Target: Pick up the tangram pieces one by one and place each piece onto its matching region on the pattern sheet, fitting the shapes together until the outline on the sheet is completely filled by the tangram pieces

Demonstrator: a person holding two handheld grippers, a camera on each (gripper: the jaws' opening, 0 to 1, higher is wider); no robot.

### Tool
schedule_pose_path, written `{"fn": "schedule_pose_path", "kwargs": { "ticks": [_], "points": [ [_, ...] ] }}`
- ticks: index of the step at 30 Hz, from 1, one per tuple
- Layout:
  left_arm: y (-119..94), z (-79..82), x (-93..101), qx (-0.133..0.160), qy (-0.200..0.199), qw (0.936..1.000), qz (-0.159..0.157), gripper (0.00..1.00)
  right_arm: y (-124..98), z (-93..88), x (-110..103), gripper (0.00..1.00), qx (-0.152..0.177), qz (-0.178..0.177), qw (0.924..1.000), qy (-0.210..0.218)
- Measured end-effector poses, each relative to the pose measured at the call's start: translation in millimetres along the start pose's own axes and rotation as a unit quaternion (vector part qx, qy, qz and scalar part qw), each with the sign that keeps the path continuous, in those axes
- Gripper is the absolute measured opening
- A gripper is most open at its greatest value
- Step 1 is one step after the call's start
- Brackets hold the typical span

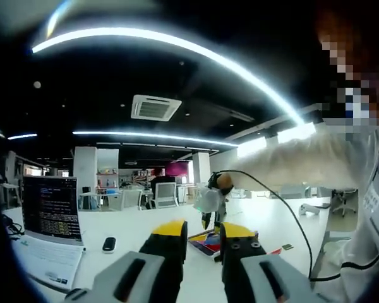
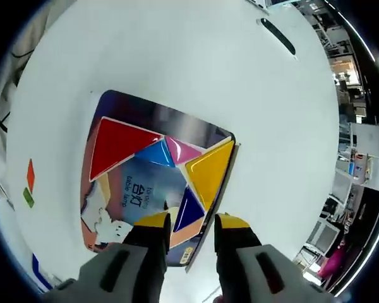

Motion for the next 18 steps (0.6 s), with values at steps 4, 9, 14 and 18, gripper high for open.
{"fn": "schedule_pose_path", "kwargs": {
  "ticks": [4, 9, 14, 18],
  "points": [
    [2.0, -1.5, 2.3, -0.003, 0.000, 1.0000, -0.004, 0.23, -37.4, 2.0, -21.0, 0.28, 0.003, -0.014, 0.9995, 0.026],
    [-0.5, 0.1, 7.3, -0.003, 0.003, 1.0000, -0.007, 0.23, -60.3, 24.4, -101.6, 0.26, 0.035, 0.038, 0.9867, 0.154],
    [-1.5, 3.7, 17.9, 0.000, 0.007, 0.9998, -0.019, 0.23, -62.3, 41.3, -182.3, 0.26, 0.066, 0.099, 0.9826, 0.143],
    [2.9, 4.4, 24.3, 0.000, 0.011, 0.9996, -0.028, 0.23, -53.5, 45.6, -218.4, 0.23, 0.076, 0.125, 0.9671, 0.208]
  ]
}}
Point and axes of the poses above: the point that each gripper's makers call its tool centre point, and the gripper's own axes: y roughly forward along the fingers, x roughly to its right, z roughly out of its top, the point moved 2 cm from there along -y, roughly backward along the fingers, and after that the axes turned 10 degrees about -y, right-handed, at the moved point
